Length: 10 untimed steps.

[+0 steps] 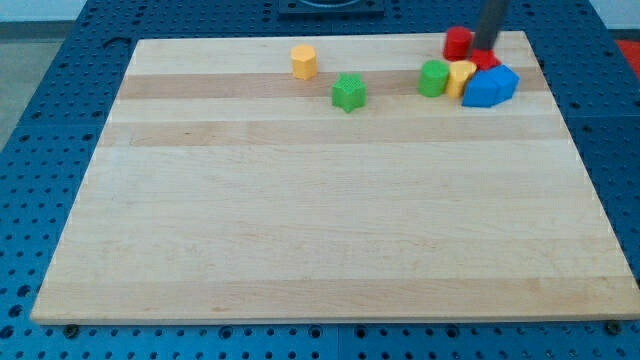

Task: Slide blue cube along with blue triangle towards center

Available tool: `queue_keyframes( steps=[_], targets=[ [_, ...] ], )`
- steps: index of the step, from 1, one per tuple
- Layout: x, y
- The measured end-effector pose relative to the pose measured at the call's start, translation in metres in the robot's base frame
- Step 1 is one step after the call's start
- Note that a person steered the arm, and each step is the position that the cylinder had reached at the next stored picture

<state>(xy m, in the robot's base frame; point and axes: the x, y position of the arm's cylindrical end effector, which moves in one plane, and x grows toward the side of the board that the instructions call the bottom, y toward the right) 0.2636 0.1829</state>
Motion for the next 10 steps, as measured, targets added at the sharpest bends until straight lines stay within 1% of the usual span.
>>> queue_keyframes(
  steps=[1, 2, 3, 4, 5, 6, 7, 8, 9, 10],
  targets=[
    [0.033, -0.053],
    [0.003, -0.019],
    [-0.028, 0.036],
    [-0.029, 0.090],
    [-0.027, 0.129],
    [0.004, 0.109],
    [0.047, 0.050],
    [0.100, -0.016],
    [0.140, -0.089],
    [0.135, -0.084]
  ],
)
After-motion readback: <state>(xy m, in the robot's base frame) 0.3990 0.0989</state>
